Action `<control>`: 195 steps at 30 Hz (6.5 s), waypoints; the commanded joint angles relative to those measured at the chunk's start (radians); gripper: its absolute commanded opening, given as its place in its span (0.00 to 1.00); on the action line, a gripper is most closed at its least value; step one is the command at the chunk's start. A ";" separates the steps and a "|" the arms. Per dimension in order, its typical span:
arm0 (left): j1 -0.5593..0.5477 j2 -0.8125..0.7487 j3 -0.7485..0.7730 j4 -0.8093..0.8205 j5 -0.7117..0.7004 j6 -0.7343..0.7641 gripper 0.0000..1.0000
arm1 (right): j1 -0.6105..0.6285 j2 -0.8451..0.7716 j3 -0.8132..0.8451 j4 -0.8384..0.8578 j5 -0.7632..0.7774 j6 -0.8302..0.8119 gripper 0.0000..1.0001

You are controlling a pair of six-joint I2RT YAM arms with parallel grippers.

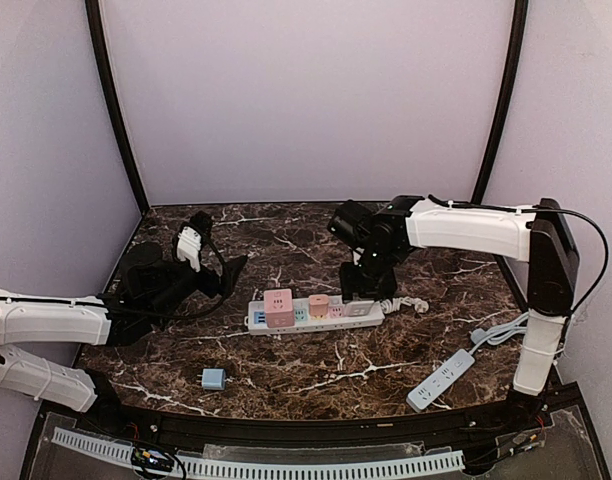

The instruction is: Insert the plug

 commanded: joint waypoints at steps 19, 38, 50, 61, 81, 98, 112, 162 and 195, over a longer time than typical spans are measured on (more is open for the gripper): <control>0.007 -0.021 0.017 -0.014 0.012 -0.007 0.99 | 0.017 0.027 0.039 -0.021 0.031 -0.001 0.00; 0.006 -0.016 0.019 -0.011 0.012 -0.006 0.99 | 0.017 0.008 0.024 -0.087 0.106 0.037 0.00; 0.006 -0.017 0.018 -0.013 0.014 -0.005 0.99 | 0.022 0.032 0.031 -0.043 0.042 0.007 0.00; 0.006 -0.020 0.018 -0.014 0.020 -0.009 0.99 | 0.022 0.049 0.079 -0.119 0.082 0.030 0.00; 0.006 -0.024 0.016 -0.012 0.015 -0.003 0.99 | 0.025 0.096 0.177 -0.106 0.058 -0.017 0.00; 0.006 -0.027 0.016 -0.013 0.018 -0.003 0.99 | 0.045 0.117 0.189 -0.158 0.110 -0.012 0.00; 0.006 -0.024 0.016 -0.011 0.019 -0.003 0.99 | 0.043 0.140 0.165 -0.135 0.119 -0.052 0.00; 0.006 -0.005 0.024 -0.010 0.032 -0.001 0.99 | -0.062 0.433 0.358 -0.179 0.028 -0.241 0.00; 0.007 0.048 0.056 -0.043 0.068 -0.020 0.99 | -0.154 0.471 0.694 0.174 -0.083 -0.305 0.74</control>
